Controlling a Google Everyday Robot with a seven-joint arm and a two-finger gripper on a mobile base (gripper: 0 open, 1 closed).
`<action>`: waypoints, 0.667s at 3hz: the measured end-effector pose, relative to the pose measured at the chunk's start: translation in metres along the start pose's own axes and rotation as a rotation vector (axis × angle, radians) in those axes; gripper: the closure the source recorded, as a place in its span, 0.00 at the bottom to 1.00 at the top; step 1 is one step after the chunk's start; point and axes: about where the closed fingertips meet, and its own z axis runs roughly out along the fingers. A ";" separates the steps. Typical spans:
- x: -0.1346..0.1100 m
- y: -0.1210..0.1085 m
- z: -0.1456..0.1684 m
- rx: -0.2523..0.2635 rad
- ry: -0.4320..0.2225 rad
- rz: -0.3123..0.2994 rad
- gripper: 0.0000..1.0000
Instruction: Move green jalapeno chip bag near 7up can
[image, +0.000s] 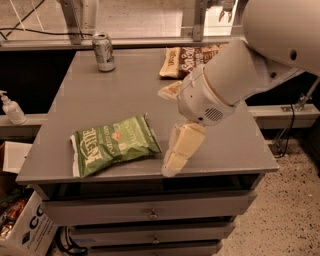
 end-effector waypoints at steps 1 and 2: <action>-0.009 0.000 0.015 -0.001 -0.044 -0.021 0.00; -0.022 -0.009 0.043 0.013 -0.053 -0.058 0.00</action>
Offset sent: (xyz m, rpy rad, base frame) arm 0.0320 0.0781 -0.0400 0.0479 -0.0950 0.0685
